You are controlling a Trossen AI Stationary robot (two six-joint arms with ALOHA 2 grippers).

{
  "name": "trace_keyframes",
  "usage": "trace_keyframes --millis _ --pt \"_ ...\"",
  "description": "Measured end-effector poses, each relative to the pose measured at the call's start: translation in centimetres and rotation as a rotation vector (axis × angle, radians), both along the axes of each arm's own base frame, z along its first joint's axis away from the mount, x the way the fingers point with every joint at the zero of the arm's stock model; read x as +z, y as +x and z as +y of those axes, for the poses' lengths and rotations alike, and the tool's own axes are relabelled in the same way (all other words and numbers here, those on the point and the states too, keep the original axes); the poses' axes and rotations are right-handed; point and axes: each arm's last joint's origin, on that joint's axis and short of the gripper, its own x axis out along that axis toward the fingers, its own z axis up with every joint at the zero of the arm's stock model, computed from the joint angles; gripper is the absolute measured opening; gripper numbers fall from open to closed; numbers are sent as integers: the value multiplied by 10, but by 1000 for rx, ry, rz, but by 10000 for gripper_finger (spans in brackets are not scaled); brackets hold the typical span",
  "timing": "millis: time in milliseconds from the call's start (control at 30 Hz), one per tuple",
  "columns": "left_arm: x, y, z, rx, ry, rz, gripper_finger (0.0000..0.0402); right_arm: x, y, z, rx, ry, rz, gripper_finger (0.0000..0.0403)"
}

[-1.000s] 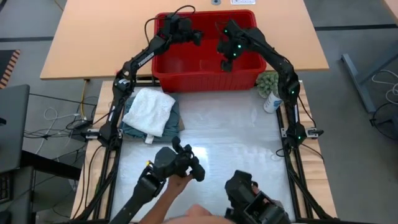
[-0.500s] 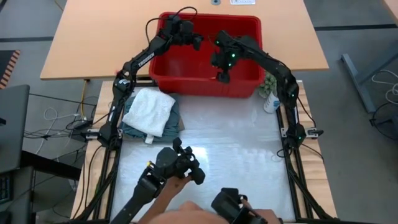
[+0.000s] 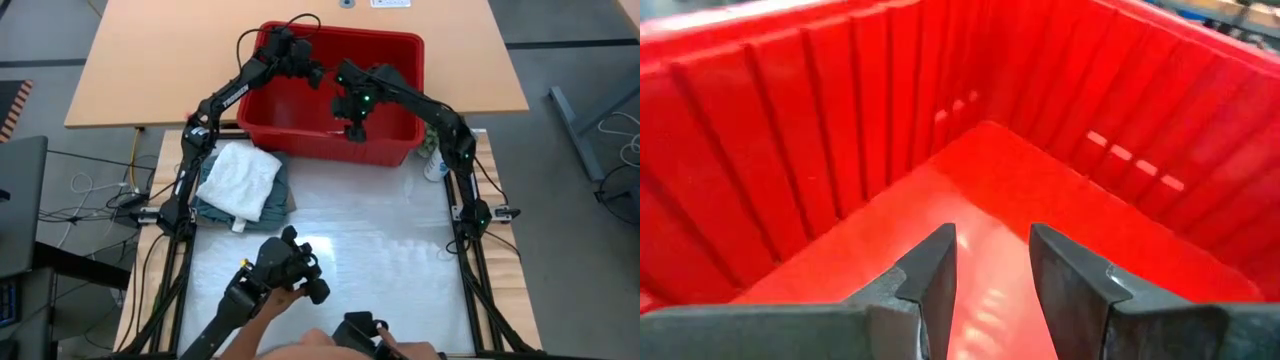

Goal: Fold Laundry from Bin
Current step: Fold the white underwear in the red bin

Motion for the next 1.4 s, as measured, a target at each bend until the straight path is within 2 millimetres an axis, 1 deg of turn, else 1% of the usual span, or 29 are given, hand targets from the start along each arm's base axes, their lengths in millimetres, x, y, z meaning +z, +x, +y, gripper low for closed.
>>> trace_keyframes --millis 67,167,233,333,433,500,600,667,733,833,933,1033,1167,1200,1300,1400 --pt "0 0 -1 -44 -7 -5 118 -1 0 0 2 5 3 290" --pt "-2 2 -7 -227 -45 -37 118 0 0 0 4 -8 8 290" --pt "-4 6 -13 -288 -61 -31 118 5 -2 -1 -13 -51 22 290" --pt "-8 15 -21 -277 -15 44 118 20 -10 -5 -41 -90 9 290" --pt "-9 25 -28 -263 16 78 118 45 -20 -4 -70 -149 -76 290" --pt "-9 30 -32 -214 40 107 118 62 -30 0 -87 -177 -139 290" --pt "-23 41 -30 -101 89 173 118 85 -41 8 -111 -209 -223 290" --pt "-43 46 -26 -79 39 187 118 95 -46 14 -144 -217 -256 290" --pt "-63 49 -24 -95 -51 181 118 101 -53 19 -179 -212 -264 290" --pt "-77 53 -27 -148 -120 189 118 105 -65 23 -248 -207 -209 290" --pt "-85 55 -35 -274 -115 240 118 101 -73 22 -306 -176 -155 290" --pt "-89 60 -46 -397 -61 297 118 98 -79 19 -340 -147 -121 290" --pt "-92 67 -56 -492 -50 294 119 97 -80 18 -333 -141 -107 290" --pt "-95 71 -59 -519 -55 288 119 97 -80 18 -328 -143 -105 290" --pt "-104 71 -63 -564 -109 295 122 97 -79 18 -306 -150 -100 290" --pt "-111 74 -67 -586 -93 341 132 96 -80 18 -288 -155 -91 290"
